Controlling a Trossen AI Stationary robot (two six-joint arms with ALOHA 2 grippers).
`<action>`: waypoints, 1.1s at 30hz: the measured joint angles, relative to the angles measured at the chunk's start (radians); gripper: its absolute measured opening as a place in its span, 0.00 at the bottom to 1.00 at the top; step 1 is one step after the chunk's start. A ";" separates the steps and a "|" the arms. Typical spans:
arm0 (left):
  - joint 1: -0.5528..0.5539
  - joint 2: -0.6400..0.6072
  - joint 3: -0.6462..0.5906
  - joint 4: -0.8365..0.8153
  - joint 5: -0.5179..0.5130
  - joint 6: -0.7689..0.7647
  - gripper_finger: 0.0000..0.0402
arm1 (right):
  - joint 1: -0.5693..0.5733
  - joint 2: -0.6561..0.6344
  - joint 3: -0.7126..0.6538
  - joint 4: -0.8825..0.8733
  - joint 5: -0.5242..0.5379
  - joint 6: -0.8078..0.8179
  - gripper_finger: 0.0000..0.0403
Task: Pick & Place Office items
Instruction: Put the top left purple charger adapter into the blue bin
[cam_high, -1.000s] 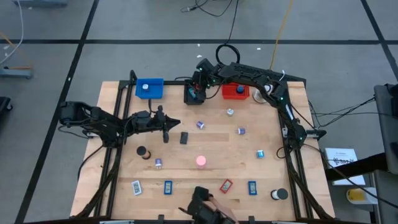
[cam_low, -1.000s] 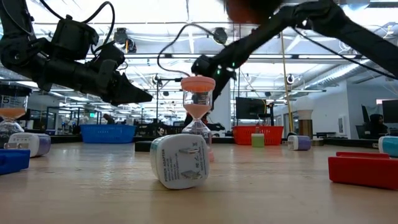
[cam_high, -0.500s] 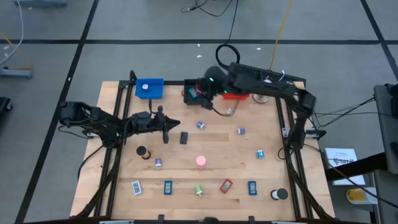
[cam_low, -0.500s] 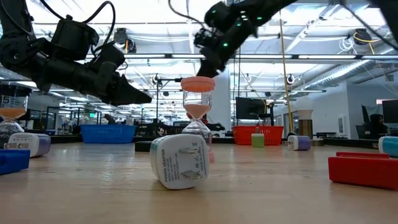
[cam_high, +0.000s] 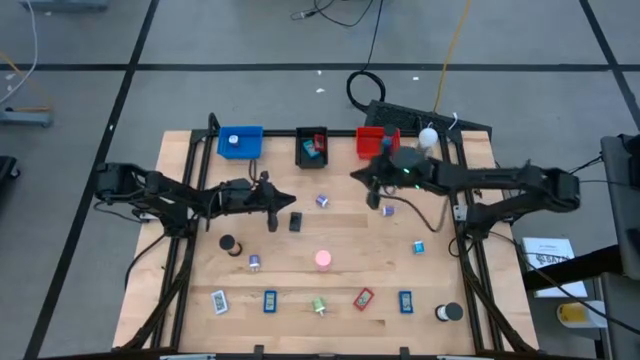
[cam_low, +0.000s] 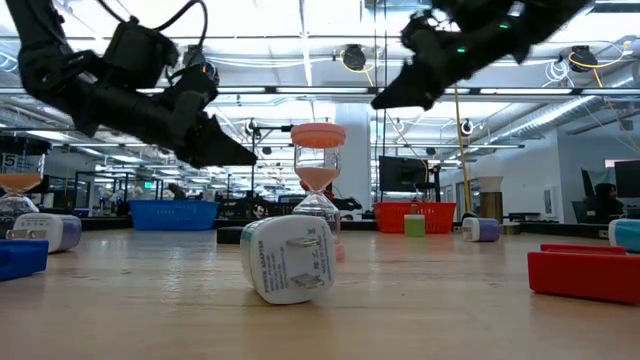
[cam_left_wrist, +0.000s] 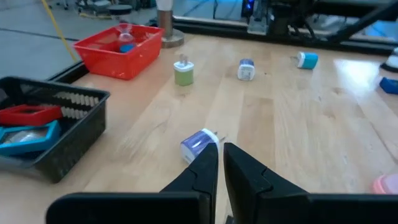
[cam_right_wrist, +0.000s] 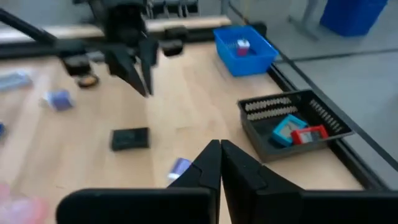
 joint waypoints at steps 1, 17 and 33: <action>-0.005 0.000 0.019 -0.032 0.000 0.009 0.08 | 0.004 -0.024 -0.036 0.046 0.001 0.014 0.01; -0.090 0.030 0.132 -0.103 -0.009 0.036 0.08 | 0.011 -0.183 -0.259 0.175 0.131 0.080 0.02; -0.051 0.284 0.177 0.100 -0.070 0.022 0.08 | 0.037 -0.183 -0.259 0.104 0.282 0.105 0.13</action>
